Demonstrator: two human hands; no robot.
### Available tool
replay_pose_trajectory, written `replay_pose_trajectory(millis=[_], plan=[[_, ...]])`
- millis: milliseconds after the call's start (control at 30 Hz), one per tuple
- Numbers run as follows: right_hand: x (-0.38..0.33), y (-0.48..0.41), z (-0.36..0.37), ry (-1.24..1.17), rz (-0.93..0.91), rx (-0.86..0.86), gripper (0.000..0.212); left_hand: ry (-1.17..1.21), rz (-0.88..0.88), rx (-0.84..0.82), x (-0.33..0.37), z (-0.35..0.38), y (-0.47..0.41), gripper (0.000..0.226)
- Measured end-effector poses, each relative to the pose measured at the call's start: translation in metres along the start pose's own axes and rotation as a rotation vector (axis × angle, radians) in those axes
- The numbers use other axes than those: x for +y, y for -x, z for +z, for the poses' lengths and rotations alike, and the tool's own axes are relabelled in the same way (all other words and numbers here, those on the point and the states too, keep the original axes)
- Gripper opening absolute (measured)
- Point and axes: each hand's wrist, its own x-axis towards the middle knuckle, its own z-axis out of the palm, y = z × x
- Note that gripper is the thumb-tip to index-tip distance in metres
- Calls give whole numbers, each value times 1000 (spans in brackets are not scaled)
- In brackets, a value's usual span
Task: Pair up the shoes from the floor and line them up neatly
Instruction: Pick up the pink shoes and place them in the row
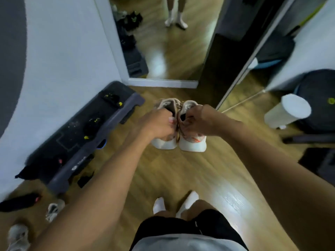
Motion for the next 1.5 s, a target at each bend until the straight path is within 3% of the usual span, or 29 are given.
replay_pose_trajectory(millis=[233,333,433,633,933,1033,1133,1267,1500], plan=[[110,129,-30,-163,289,167,28,-109,343,22,161,24,-9,16],[159,194,-32,-188,397,252,15,-168,464,20,237,54,-9,20],[210,265,-29,-97,476,313,15,-210,545,13,317,94,-6,21],[323,403,8,-255,634,385,10,-204,721,-54,459,208,-3,27],[448,567,84,-402,949,498,12,-211,903,-279,636,372,19,32],[493,607,104,-464,1042,486,5,-210,959,-392,691,420,18,36],[531,651,116,-536,1154,466,12,-248,1017,-462,750,461,23,39],[580,716,127,-605,1281,522,9,-305,1101,-526,831,507,40,30],[677,801,173,-490,1418,472,22,-399,1114,-581,945,604,64,26]])
